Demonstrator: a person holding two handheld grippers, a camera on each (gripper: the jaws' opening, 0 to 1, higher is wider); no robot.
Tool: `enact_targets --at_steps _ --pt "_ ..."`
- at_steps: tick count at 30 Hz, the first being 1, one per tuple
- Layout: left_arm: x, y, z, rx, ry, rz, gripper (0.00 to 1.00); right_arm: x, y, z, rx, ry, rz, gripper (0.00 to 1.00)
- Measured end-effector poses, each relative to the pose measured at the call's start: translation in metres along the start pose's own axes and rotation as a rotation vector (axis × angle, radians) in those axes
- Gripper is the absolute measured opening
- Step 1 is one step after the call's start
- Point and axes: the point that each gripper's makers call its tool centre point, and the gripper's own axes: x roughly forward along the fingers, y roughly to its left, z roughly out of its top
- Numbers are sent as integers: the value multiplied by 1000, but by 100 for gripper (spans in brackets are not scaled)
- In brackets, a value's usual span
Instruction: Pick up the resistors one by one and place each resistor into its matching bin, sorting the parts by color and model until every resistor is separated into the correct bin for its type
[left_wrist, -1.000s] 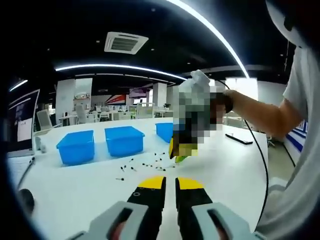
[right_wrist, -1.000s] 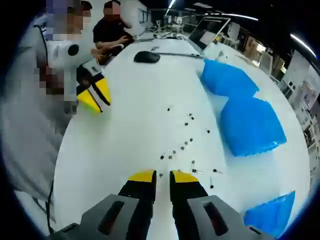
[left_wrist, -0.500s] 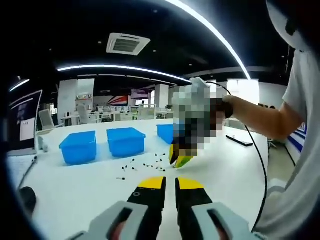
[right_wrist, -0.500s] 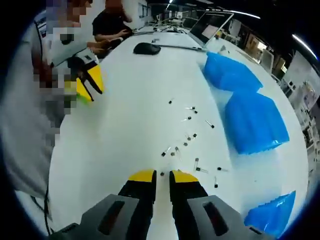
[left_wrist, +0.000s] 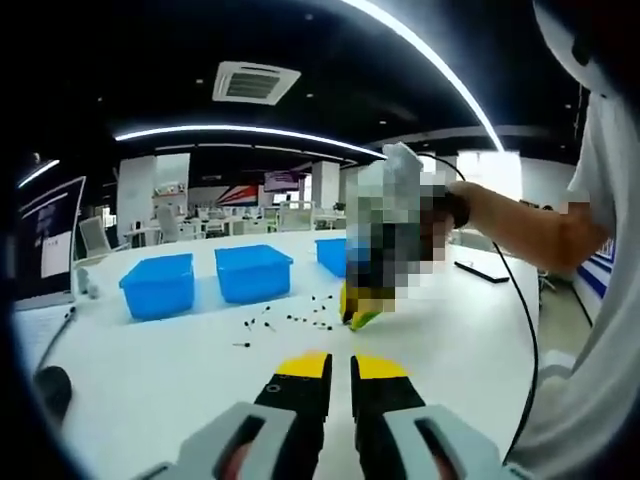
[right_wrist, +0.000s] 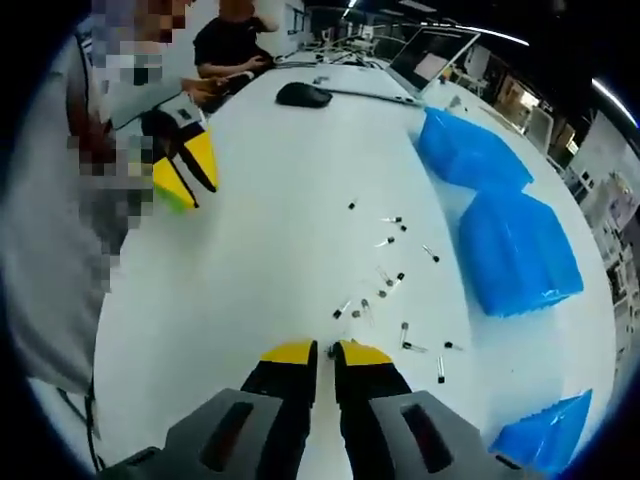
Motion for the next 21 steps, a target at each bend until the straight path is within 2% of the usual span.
enact_targets --at_steps 3,8,10,12,15,21 --pt "1 1 -1 -3 4 1 11 0 -3 0 3 0 -10 4" --pt "0 4 5 -7 -14 9 11 0 -3 0 -7 1 -14 4" --pt "-1 7 5 -10 -16 16 11 -1 -9 0 -1 -9 -39 4" --pt "-2 7 4 -10 -11 16 11 -3 -12 2 3 -26 -50 4" --pt "-3 6 1 -7 0 10 11 -12 -16 10 39 -92 -68 4" --pt "-3 8 0 -14 -3 13 11 -20 -20 13 61 -139 -89 4"
